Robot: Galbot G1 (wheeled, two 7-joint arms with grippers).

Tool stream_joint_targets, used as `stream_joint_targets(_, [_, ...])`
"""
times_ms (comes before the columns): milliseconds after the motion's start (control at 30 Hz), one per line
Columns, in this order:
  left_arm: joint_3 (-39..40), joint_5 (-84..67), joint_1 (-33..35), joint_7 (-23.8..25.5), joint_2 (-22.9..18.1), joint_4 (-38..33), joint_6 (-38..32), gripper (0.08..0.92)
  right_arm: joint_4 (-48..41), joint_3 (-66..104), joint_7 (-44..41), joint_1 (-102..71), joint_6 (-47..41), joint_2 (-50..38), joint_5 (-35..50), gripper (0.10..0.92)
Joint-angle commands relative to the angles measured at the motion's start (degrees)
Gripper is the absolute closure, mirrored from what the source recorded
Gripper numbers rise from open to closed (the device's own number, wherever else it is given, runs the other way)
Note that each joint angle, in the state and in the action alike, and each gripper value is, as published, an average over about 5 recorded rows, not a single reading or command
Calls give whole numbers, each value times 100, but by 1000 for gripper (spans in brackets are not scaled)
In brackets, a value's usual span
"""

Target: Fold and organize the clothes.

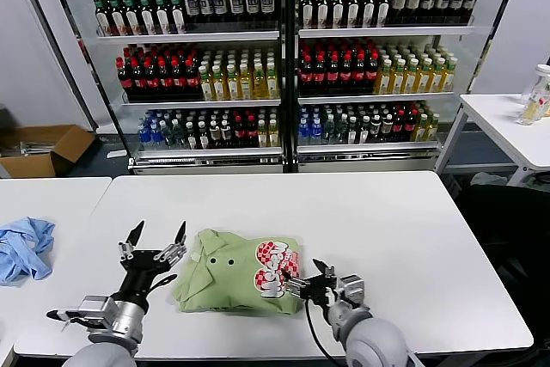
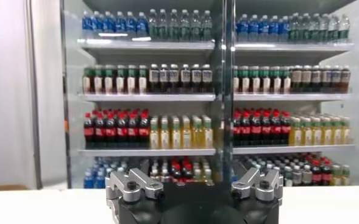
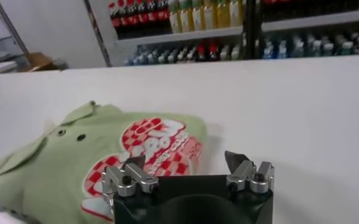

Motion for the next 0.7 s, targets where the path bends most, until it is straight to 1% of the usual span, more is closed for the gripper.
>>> stream_joint_targets(33, [-478, 83, 246, 141, 133, -102, -154, 177, -593, -571, 586, 549, -80, 207, 945, 209])
stream_joint_targets(100, [-473, 87, 231, 142, 135, -92, -154, 177, -546, -530, 606, 504, -78, 187, 1076, 238])
stream_joint_targets(233, [-481, 93, 234, 142, 135, -72, -154, 177, -527, -501, 565, 460, -74, 182, 1102, 345])
stream_joint_targets(467, [-469, 114, 244, 140, 101, -67, -152, 177, -414, -423, 353, 407, 113, 143, 632, 553])
stream_joint_targets(600, [-447, 134, 233, 141, 96, -40, -150, 177, 31, -25, 151, 360, 154, -35, 430, 665])
stream_joint_targets(700, [-425, 144, 197, 140, 101, 12, -162, 177, 438, 547, -167, 251, 32, -418, 337, 752])
